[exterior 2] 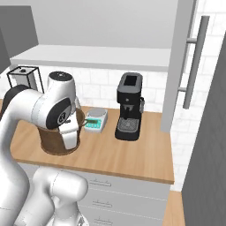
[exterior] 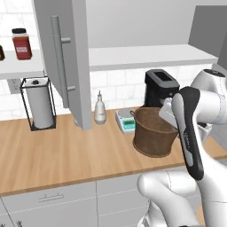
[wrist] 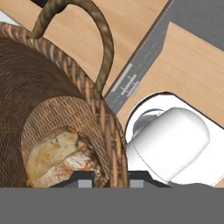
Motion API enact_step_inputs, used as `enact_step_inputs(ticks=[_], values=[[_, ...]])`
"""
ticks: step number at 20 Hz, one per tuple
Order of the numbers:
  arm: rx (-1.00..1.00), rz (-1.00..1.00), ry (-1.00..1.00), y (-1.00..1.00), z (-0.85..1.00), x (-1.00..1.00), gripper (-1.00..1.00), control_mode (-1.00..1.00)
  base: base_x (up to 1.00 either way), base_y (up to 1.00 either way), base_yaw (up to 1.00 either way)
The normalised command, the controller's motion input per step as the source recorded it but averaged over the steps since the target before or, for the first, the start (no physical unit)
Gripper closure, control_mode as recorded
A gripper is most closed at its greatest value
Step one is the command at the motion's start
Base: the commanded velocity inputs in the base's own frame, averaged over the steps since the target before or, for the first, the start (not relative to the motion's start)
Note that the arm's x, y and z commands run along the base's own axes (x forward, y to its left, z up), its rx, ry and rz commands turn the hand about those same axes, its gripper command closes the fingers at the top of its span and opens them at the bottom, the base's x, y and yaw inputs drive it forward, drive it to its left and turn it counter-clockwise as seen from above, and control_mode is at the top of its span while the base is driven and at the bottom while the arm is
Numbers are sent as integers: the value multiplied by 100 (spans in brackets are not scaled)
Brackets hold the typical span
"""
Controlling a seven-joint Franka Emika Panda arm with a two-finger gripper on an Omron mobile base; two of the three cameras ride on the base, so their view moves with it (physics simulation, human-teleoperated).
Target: Open the cabinet, pick up the bread from the cabinet and place it in the basket. Then move the basket to the dining counter.
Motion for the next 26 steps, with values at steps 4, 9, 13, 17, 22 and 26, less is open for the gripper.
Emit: enact_step_inputs(ticks=[4,9,13,17,22,26], values=[[1,0,0,0,0,-16,100,100,-22,0,0],[0,0,0,0,0,0,100,100,-93,4,15],[0,0,0,0,0,0,100,100,-46,12,89],[0,0,0,0,0,0,100,100,-16,0,100],[0,0,0,0,0,0,100,100,-13,0,100],[0,0,0,0,0,0,100,100,-14,0,100]])
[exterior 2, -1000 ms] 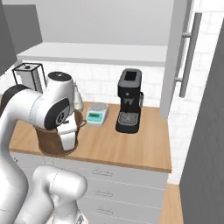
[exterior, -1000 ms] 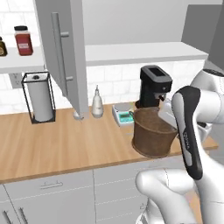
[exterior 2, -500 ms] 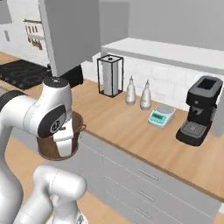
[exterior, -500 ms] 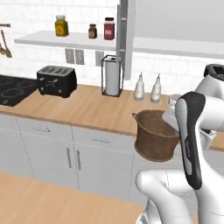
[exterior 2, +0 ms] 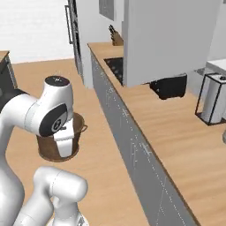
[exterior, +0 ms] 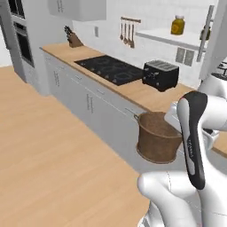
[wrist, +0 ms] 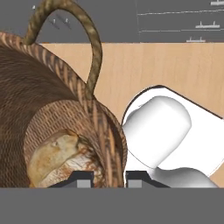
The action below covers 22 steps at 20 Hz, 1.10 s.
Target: Open the cabinet, pick up the bread from the cabinet and place it in the basket. Then move the basket to the dining counter.
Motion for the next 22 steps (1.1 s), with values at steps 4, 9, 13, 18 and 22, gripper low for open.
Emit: enact_step_inputs(ticks=[4,9,13,18,22], values=[[0,0,0,0,0,0,100,100,-17,0,100],[0,0,0,0,0,0,100,100,-16,0,100],[0,0,0,0,0,0,100,100,45,4,77],[0,0,0,0,0,0,100,100,100,-5,1],[0,0,0,0,0,0,100,100,100,-1,0]])
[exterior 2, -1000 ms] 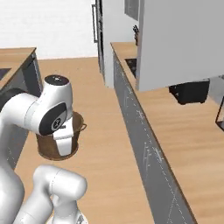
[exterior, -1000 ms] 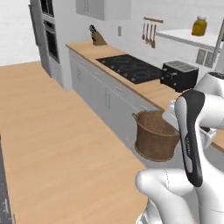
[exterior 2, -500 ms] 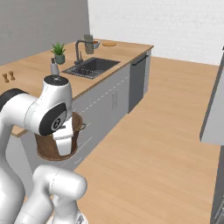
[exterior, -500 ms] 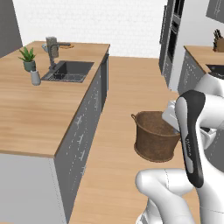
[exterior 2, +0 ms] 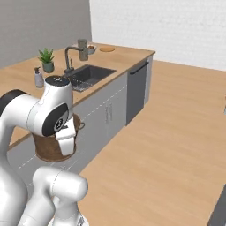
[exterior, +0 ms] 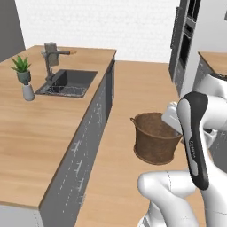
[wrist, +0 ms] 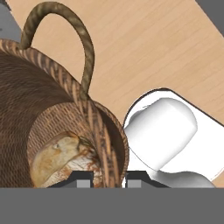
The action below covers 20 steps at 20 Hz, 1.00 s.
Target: Open the cabinet, pick up the bread from the cabinet and place it in the basket. Then move the basket to the dining counter.
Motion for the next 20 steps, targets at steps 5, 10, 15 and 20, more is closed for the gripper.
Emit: enact_step_inputs(ticks=[5,10,15,20], values=[[0,0,0,0,0,0,100,100,100,-7,0],[0,0,0,0,0,0,100,100,100,-20,0],[0,0,0,0,0,0,100,100,100,-28,0],[0,0,0,0,0,0,100,100,100,-31,1]])
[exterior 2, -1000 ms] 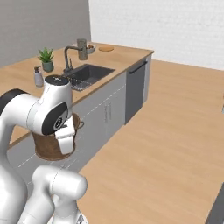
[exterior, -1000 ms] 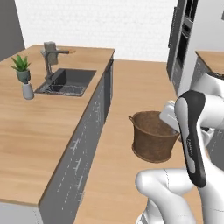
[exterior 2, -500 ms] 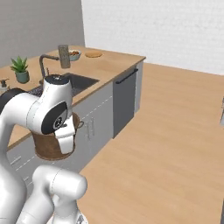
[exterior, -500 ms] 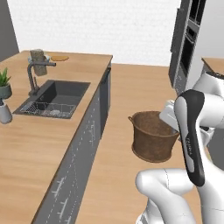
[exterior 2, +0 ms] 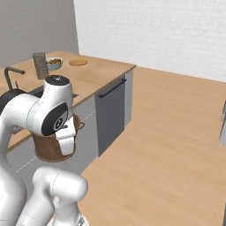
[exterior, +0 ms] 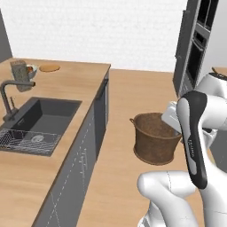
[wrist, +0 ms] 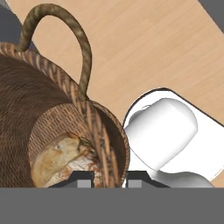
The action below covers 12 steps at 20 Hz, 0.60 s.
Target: Open the cabinet, pick up the bread from the cabinet and place it in the basket. Then move the basket to the dining counter.
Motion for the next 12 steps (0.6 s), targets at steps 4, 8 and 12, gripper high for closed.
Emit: enact_step_inputs(ticks=[4,8,12], values=[[0,0,0,0,0,0,100,100,100,-23,4],[0,0,0,0,0,0,100,100,100,-1,14],[0,0,0,0,0,0,100,100,100,0,14]])
